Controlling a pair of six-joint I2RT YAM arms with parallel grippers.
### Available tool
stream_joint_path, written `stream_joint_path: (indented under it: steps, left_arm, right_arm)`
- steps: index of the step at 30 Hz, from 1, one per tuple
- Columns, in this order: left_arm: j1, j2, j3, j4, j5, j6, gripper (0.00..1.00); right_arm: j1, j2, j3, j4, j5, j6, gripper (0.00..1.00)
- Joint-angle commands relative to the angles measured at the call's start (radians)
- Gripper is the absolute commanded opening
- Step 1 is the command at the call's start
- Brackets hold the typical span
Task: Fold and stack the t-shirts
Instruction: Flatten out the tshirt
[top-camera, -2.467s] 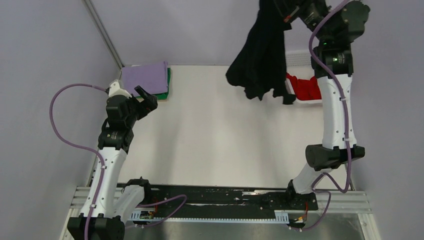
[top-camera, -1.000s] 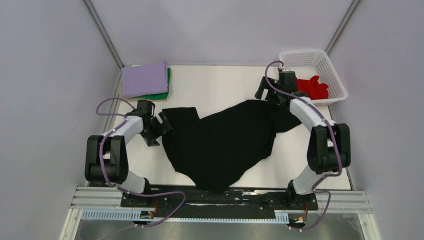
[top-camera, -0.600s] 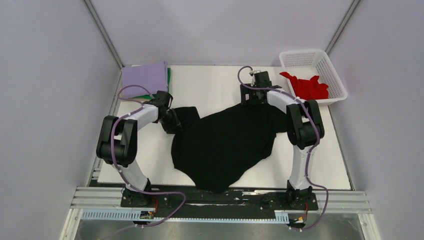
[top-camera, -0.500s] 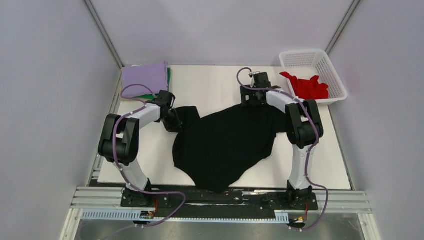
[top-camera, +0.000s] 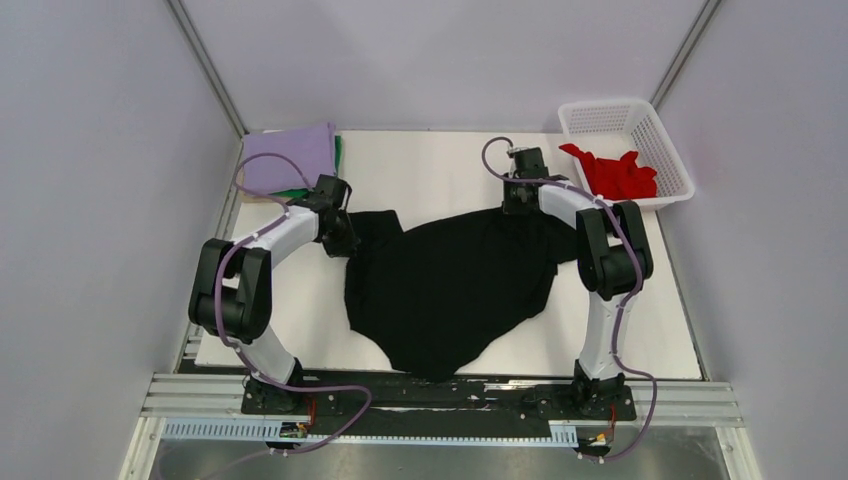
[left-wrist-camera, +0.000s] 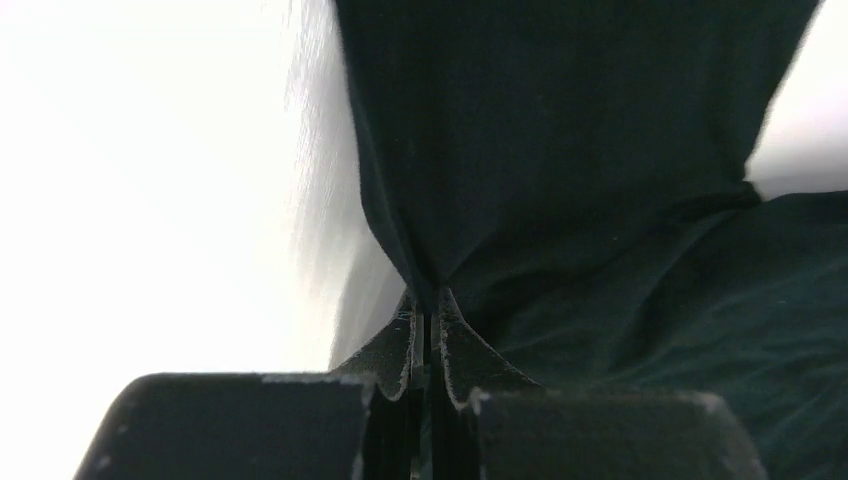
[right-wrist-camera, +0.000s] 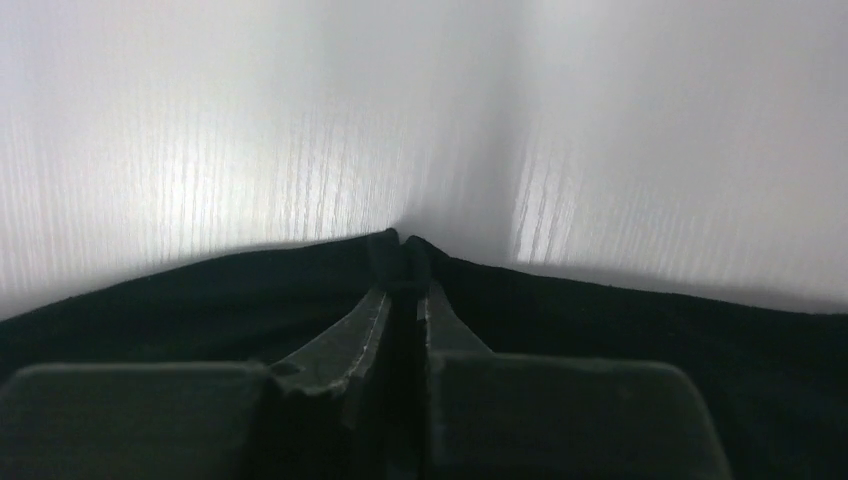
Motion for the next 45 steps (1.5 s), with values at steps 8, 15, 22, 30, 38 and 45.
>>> stream_joint_path:
  steps: [8,15,22,30,38,45]
  left_arm:
    - [-0.002,-0.317,0.217,0.018,-0.07,0.135,0.0]
    - [-0.002,-0.631,0.302,0.095,0.039,0.253,0.0]
    - [-0.002,-0.848,0.46,0.161,0.16,0.276,0.0]
    - [-0.002,-0.886,0.64,0.131,0.162,0.311,0.0]
    - [-0.002,-0.759,0.452,0.153,-0.219,0.29,0.0]
    - [0.06,-0.353,0.31,0.232,-0.43,0.262,0.0]
  right_arm:
    - [0.012,-0.428,-0.044,0.03,0.089,0.058,0.0]
    - [0.028,-0.857,-0.114,0.041,-0.161,-0.003,0.0]
    - [0.033,-1.129,-0.06,0.026,-0.432,0.086,0.02]
    - [0.033,-1.291,0.005,-0.015,-0.502,0.246,0.03]
    - [0.033,-1.325,-0.243,-0.076,-0.256,0.374,0.06]
    - [0.034,-1.102,-0.452,-0.081,0.015,0.487,0.26]
